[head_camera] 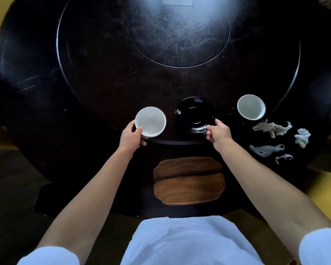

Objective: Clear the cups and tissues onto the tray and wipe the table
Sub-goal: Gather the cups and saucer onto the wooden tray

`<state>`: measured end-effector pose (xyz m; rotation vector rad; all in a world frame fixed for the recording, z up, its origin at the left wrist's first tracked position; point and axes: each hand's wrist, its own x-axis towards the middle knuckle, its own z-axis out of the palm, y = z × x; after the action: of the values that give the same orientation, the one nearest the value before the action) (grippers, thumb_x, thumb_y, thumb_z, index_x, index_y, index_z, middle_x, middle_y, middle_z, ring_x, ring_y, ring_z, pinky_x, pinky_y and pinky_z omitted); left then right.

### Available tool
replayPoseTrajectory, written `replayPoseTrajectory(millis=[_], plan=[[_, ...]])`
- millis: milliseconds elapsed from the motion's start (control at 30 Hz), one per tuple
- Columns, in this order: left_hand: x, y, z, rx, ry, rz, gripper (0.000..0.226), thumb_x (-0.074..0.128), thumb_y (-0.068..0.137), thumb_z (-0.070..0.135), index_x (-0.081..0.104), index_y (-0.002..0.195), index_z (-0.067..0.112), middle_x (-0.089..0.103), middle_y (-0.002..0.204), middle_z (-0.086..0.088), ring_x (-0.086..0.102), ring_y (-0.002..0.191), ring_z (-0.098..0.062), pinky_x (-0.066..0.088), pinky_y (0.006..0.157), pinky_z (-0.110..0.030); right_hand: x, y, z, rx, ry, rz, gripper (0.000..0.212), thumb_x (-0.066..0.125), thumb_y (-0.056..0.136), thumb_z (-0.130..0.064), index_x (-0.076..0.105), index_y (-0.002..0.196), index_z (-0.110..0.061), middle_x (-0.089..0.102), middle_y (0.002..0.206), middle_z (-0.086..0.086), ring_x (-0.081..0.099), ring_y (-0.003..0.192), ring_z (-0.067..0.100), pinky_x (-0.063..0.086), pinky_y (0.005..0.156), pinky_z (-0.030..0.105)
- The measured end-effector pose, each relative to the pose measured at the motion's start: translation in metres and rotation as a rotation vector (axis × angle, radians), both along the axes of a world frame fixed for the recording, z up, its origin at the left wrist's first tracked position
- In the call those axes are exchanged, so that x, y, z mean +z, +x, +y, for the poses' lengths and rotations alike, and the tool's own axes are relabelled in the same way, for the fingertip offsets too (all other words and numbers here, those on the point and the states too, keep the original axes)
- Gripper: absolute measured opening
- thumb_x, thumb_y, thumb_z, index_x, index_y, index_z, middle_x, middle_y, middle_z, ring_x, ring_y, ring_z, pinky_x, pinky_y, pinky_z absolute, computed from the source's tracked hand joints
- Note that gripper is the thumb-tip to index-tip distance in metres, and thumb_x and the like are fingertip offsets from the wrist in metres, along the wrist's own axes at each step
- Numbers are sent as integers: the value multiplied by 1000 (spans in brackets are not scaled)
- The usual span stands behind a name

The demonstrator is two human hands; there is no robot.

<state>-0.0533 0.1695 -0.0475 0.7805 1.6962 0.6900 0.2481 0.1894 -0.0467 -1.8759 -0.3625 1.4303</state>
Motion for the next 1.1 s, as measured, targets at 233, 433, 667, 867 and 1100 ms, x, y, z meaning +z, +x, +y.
replayPoseTrajectory(millis=[233,433,667,867,1100], plan=[[18,3,-24,10,67,8,42,47,99,13,54,139,23,77,83,-15,59,52,-17,42,50,-27,14,12,-39,6,58,92,44,49,96,9,59,133,-13,54,72,-2,40,42,3,31,39,20],[24,13,-71,-7,82,-37,40,51,102,11,55,138,28,76,85,-4,63,54,-17,45,51,-27,14,31,-100,6,57,110,42,48,99,9,56,127,-20,50,76,0,39,40,2,30,37,19],[-6,20,-126,-46,-35,-23,43,52,104,8,52,144,24,74,82,-10,62,51,-15,44,48,-26,-3,44,-154,-42,-21,42,53,51,98,9,48,142,-20,55,86,6,40,40,4,29,35,19],[-14,26,-153,-75,-98,-40,45,55,105,12,51,146,27,73,84,-11,63,55,-16,47,50,-25,-18,46,-176,-47,-101,-7,55,54,97,7,47,148,-14,60,89,8,42,42,5,31,36,20],[-17,34,-160,-96,-131,-22,47,56,105,15,49,149,27,75,91,-9,64,56,-16,49,50,-22,-27,49,-185,-35,-142,-15,58,56,97,6,47,149,-18,66,95,7,43,48,8,33,39,22]])
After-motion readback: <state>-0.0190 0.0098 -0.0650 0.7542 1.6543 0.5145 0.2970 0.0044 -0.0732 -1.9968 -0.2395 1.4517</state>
